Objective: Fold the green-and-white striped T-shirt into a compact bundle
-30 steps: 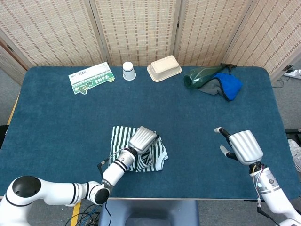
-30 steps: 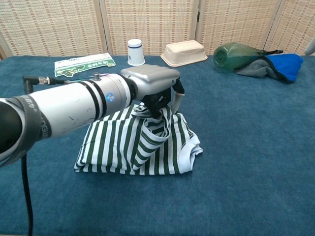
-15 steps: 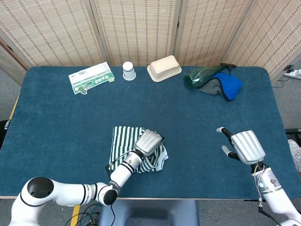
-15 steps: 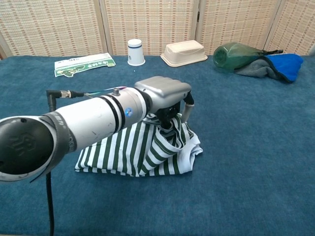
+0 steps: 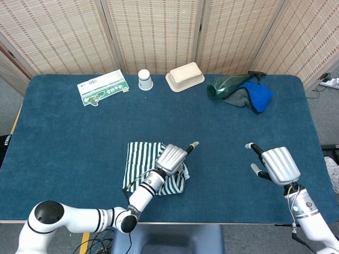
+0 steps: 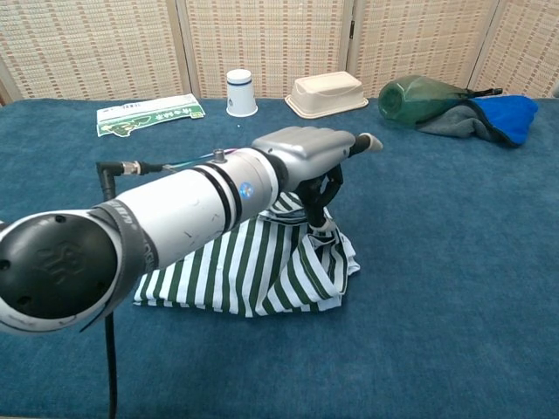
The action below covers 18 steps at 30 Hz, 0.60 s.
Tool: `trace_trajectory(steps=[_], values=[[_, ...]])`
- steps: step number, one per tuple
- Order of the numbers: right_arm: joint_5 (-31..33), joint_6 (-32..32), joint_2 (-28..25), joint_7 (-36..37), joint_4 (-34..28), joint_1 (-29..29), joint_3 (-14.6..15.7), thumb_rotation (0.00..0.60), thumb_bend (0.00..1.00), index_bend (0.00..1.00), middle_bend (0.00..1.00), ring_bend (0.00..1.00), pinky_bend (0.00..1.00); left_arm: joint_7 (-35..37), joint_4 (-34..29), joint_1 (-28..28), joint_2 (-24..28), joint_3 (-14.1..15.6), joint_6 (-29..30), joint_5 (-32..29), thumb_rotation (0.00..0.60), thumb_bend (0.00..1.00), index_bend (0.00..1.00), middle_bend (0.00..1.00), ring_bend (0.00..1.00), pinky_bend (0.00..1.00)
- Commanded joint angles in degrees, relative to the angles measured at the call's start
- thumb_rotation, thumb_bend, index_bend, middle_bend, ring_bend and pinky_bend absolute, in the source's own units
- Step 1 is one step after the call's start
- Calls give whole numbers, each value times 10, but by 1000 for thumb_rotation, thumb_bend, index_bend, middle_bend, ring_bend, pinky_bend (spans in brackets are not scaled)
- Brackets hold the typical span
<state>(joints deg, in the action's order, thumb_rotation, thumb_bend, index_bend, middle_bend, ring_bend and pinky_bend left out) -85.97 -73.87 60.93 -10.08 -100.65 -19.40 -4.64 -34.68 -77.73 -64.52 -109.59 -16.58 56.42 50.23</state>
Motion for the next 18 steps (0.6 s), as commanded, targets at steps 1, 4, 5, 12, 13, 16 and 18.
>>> trace_trajectory(steps=[1,4,5,12,13,16,18], values=[[0,0,-1,1,0,0,0,600,306,274,931,1000,1000,37,-2,13,-2,-11,23,35,600,271,14,732,702,937],[-1,-1,-1,2,0,0,-2,600,305,274,931,1000,1000,52,-28,30,22,-10,34,48,600,270,15,732,700,937],[-1,-1,-1,2,0,0,-2,600,305,274,931,1000,1000,54,-38,36,32,-8,36,51,600,270,15,732,700,937],[-6,-1,1,2,-2,0,-2,600,305,274,931,1000,1000,49,-113,77,117,28,39,67,600,271,17,732,700,936],[-6,-1,1,2,-2,0,-2,600,305,274,931,1000,1000,48,-119,82,125,33,38,68,600,271,17,732,700,936],[-7,-1,2,0,-4,0,-3,600,305,274,931,1000,1000,36,-129,90,144,54,31,73,600,271,17,731,700,935],[-7,-1,2,-1,-5,0,-3,600,305,274,931,1000,1000,18,-127,90,148,66,23,69,600,270,17,731,700,935]])
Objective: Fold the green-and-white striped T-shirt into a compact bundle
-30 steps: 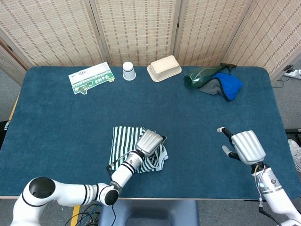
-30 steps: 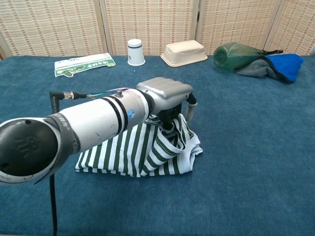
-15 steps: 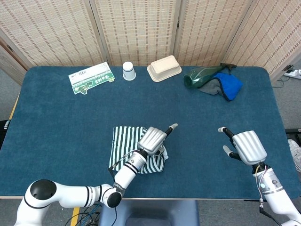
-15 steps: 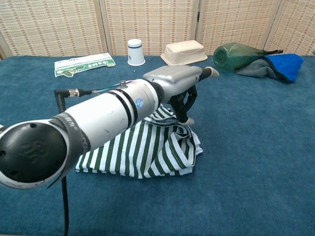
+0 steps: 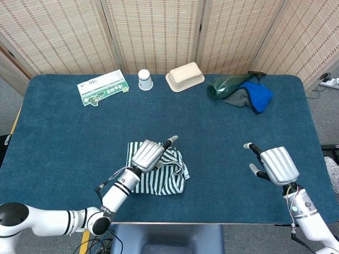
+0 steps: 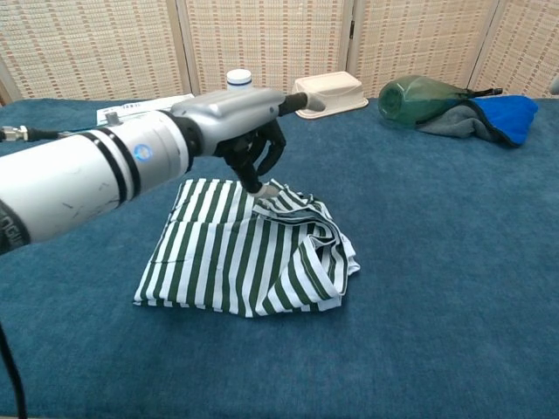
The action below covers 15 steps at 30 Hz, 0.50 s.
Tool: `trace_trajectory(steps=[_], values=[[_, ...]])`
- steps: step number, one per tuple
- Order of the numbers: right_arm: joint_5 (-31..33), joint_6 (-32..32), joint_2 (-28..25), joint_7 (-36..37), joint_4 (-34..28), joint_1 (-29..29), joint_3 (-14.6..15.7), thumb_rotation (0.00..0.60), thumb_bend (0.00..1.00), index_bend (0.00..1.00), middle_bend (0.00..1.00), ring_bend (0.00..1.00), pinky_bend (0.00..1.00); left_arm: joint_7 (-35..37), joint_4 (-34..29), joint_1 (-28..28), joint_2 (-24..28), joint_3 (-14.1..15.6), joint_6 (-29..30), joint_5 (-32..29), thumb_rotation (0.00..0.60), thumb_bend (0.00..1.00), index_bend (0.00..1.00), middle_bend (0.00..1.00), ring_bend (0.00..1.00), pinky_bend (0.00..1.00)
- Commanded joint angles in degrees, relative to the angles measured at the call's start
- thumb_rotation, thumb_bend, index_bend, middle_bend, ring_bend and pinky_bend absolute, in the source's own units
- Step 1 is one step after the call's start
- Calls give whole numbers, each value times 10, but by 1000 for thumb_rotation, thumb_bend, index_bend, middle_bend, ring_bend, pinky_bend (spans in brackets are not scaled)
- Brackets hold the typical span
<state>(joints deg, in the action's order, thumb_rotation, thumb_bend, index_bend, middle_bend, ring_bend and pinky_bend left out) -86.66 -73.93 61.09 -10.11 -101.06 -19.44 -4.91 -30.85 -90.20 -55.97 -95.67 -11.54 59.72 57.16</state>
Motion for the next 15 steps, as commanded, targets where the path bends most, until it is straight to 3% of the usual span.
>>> trace_trajectory(steps=[1,8,15], values=[[-1,0,0,-1,-1,0,0,600,305,274,931,1000,1000,-25,-2,5,9,19,-14,-5,600,270,17,731,700,935],[2,-3,-3,-2,-3,4,1,600,305,274,931,1000,1000,-36,64,-9,-34,18,-27,-5,600,270,17,731,700,933],[9,-4,-5,3,1,9,0,600,305,274,931,1000,1000,-10,130,-26,-73,-13,-51,-20,600,270,18,731,700,934]])
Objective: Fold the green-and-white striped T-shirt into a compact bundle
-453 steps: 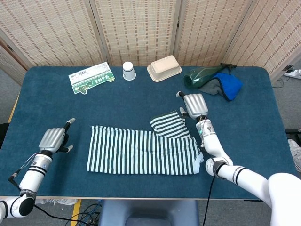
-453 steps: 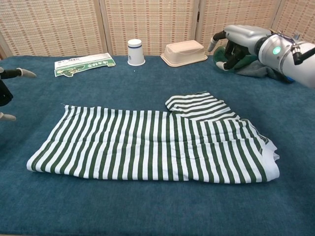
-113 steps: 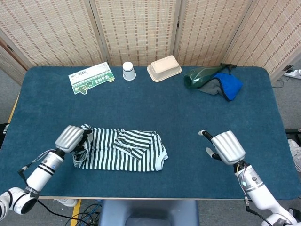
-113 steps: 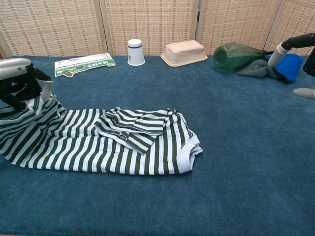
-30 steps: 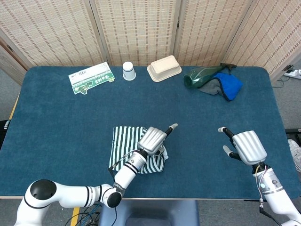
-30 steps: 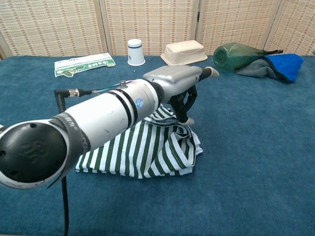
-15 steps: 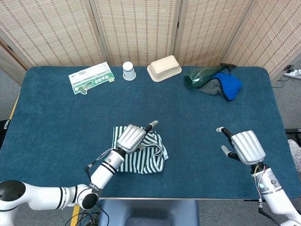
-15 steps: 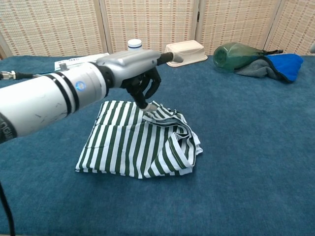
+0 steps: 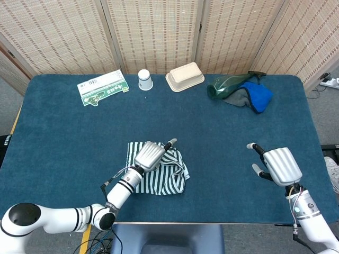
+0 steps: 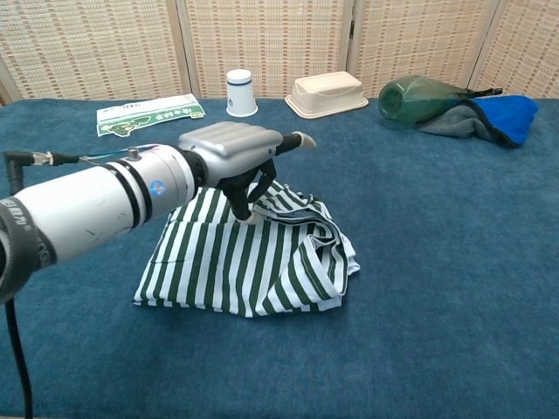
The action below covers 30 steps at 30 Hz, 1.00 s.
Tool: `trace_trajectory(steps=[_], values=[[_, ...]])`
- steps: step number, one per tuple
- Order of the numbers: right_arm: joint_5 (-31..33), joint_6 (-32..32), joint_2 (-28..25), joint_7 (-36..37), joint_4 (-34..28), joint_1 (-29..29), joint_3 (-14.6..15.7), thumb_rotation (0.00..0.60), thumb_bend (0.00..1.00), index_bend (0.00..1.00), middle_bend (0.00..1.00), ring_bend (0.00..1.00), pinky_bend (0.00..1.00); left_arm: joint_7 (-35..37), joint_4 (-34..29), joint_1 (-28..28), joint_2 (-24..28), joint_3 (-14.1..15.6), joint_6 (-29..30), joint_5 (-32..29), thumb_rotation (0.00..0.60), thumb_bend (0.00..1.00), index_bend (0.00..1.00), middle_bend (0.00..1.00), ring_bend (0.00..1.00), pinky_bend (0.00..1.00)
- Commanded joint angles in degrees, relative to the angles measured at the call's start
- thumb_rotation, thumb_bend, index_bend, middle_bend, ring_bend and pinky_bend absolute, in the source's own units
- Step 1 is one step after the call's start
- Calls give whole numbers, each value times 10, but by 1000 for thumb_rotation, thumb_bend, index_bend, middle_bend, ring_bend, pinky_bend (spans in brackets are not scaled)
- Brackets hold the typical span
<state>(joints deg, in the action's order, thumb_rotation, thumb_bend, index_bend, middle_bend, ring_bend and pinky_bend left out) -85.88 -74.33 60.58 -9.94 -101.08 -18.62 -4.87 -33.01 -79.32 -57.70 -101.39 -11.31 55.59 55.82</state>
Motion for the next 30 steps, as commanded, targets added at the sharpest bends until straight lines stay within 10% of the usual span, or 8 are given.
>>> trace_trajectory(steps=[1,16,30], values=[[1,1,1,2,1,1,0,600,305,274,931,1000,1000,17,28,-12,-22,-21,-11,-7,600,270,19,731,700,934],[3,-4,1,11,5,5,-3,600,306,274,931,1000,1000,98,128,-41,-91,-95,-10,-10,600,271,17,702,669,906],[1,-5,2,14,6,5,-5,600,305,274,931,1000,1000,145,-8,82,71,-53,43,8,600,270,15,675,650,897]])
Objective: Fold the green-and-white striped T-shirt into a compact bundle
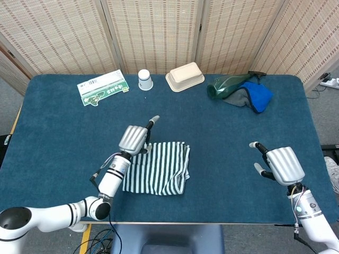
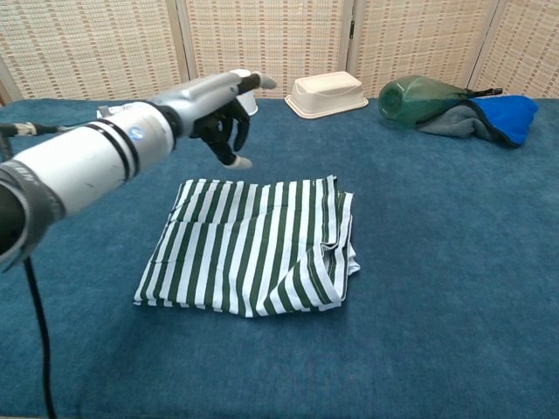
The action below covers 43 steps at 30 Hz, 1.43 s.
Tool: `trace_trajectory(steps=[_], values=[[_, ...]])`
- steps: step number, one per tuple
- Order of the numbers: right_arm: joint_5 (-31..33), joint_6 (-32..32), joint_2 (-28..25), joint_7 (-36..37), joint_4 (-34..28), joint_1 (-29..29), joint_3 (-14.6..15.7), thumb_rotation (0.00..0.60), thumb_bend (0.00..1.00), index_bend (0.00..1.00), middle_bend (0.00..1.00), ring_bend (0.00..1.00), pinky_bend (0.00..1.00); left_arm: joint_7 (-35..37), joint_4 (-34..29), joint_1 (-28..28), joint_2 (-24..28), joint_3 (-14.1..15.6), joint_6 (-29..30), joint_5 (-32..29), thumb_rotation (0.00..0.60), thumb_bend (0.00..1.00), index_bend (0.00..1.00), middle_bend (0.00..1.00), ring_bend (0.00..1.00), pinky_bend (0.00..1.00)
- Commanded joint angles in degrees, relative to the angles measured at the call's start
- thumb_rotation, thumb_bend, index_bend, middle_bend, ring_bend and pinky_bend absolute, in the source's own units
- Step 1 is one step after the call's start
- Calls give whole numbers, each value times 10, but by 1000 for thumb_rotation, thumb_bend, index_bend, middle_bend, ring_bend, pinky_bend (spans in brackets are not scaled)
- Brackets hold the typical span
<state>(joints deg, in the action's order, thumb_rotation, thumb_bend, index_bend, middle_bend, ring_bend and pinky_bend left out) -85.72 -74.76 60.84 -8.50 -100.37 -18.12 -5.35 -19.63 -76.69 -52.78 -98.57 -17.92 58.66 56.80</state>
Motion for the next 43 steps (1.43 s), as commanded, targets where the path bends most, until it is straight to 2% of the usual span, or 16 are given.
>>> trace_trajectory(steps=[1,7,10,13,18,22,25,27,36,43], values=[[-1,-1,-1,-1,-2,1,0,600,305,274,931,1000,1000,11,-43,41,55,17,16,-1,600,270,15,670,645,894],[4,-4,-5,-2,-1,4,-1,600,305,274,931,1000,1000,22,-79,102,124,54,54,20,600,270,26,642,610,841],[9,-5,-6,-3,3,7,0,600,306,274,900,980,1000,36,-91,134,152,71,73,28,600,270,47,618,570,796],[12,-12,-4,-3,10,13,0,600,306,274,851,917,991,52,-98,167,175,87,96,40,600,270,74,590,521,745],[21,-30,6,12,32,29,1,600,308,274,721,756,886,72,-109,219,213,113,136,65,600,270,93,540,466,682],[22,-31,12,36,56,39,8,600,361,273,502,519,710,89,-112,255,234,131,168,92,600,270,95,489,422,620],[10,-25,6,65,77,46,23,600,408,199,286,244,458,108,-120,281,250,144,194,118,600,270,95,458,386,573],[5,-34,6,83,92,55,29,600,413,146,211,149,344,122,-127,301,258,152,216,137,600,270,95,454,383,562],[-16,-80,29,133,141,96,48,600,413,133,191,126,296,127,-150,381,275,199,313,231,600,270,115,452,381,550],[-22,-101,41,129,149,117,55,600,412,134,206,126,296,102,-178,413,283,215,326,256,600,270,122,452,381,538]])
